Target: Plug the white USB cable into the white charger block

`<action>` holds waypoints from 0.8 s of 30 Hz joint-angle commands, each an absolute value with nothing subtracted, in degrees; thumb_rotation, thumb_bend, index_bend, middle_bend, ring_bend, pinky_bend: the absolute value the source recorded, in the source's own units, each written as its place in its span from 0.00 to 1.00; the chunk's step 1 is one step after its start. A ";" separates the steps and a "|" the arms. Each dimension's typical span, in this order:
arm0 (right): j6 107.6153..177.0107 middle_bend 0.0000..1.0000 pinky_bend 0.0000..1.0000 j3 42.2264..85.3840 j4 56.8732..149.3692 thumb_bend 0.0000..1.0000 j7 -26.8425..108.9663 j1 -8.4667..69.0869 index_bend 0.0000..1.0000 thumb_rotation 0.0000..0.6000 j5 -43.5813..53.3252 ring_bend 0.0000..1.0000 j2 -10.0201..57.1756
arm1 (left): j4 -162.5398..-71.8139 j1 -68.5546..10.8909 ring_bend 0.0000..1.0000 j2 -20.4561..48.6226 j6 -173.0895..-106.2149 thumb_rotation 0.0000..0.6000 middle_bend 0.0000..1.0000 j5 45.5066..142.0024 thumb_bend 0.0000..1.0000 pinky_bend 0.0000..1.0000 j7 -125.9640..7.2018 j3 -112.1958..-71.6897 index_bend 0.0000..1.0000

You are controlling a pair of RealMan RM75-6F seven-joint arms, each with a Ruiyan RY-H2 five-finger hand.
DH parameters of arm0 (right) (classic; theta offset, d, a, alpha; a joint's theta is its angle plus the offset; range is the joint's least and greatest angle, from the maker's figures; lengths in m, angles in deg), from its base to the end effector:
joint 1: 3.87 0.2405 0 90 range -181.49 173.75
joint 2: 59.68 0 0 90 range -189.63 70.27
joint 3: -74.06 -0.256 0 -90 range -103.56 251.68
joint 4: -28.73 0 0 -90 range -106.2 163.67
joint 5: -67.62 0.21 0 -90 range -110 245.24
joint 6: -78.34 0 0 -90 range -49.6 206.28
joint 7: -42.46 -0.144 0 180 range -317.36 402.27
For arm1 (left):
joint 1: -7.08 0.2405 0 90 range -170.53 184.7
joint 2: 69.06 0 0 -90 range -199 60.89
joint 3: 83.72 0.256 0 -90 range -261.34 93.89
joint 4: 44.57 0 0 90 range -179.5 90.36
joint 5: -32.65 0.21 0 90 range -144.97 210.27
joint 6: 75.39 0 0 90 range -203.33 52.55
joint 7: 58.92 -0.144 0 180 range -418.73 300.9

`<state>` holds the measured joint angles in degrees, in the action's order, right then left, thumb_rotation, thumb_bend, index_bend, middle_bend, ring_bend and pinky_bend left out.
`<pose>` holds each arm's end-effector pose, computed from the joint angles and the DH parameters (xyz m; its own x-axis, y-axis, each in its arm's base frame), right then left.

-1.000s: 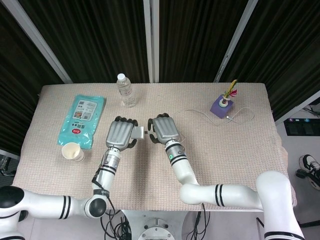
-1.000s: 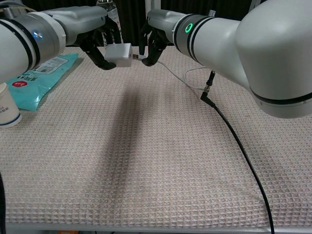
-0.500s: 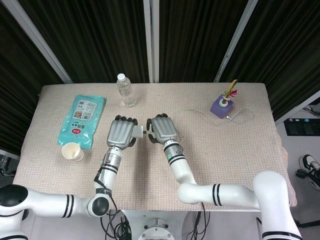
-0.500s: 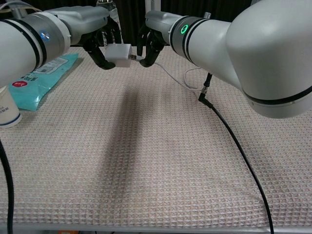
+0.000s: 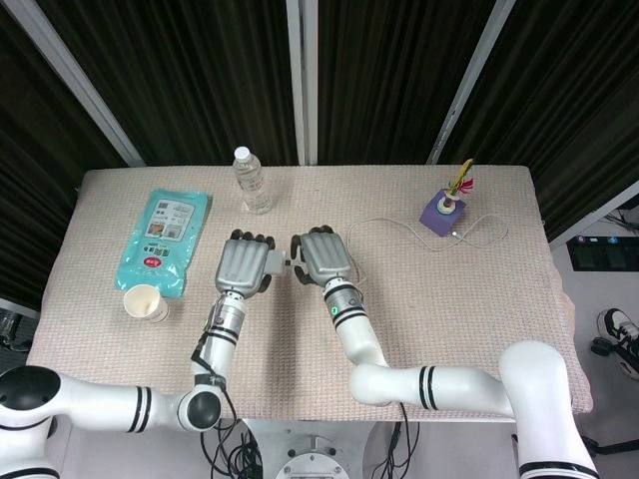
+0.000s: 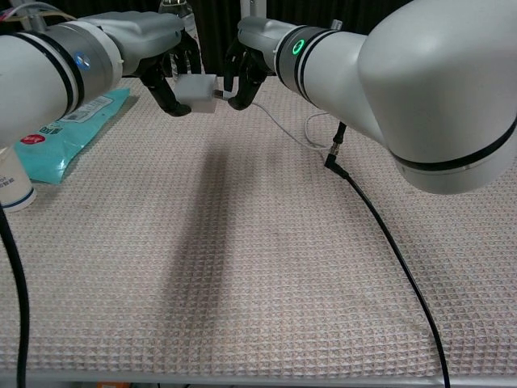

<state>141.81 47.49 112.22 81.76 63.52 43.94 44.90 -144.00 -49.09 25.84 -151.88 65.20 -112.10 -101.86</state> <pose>0.0195 -0.3751 -0.0632 0.2215 -0.3319 0.9169 -0.9658 -0.2045 0.1593 -0.0472 0.3442 -0.0104 0.5090 0.1708 0.8437 0.8562 -0.2016 -0.4757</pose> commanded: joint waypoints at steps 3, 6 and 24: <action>142.05 0.53 0.17 47.13 111.58 0.33 81.64 63.95 0.57 1.00 44.26 0.25 45.67 | -143.60 -49.65 0.28 26.28 -152.44 1.00 0.47 64.41 0.29 0.23 -113.21 -102.03 0.46; 142.36 0.53 0.17 46.71 111.54 0.33 81.39 64.02 0.57 1.00 44.50 0.25 45.96 | -142.96 -50.08 0.28 26.75 -153.26 1.00 0.47 64.24 0.29 0.23 -114.18 -102.03 0.46; 143.15 0.53 0.15 45.58 109.64 0.33 85.32 66.13 0.57 1.00 49.15 0.25 47.31 | -140.28 -51.58 0.28 28.84 -154.22 1.00 0.47 63.94 0.29 0.23 -119.11 -100.44 0.46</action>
<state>143.18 45.59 109.68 85.30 66.08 49.12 47.27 -140.40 -51.48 28.71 -154.27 64.02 -119.06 -100.47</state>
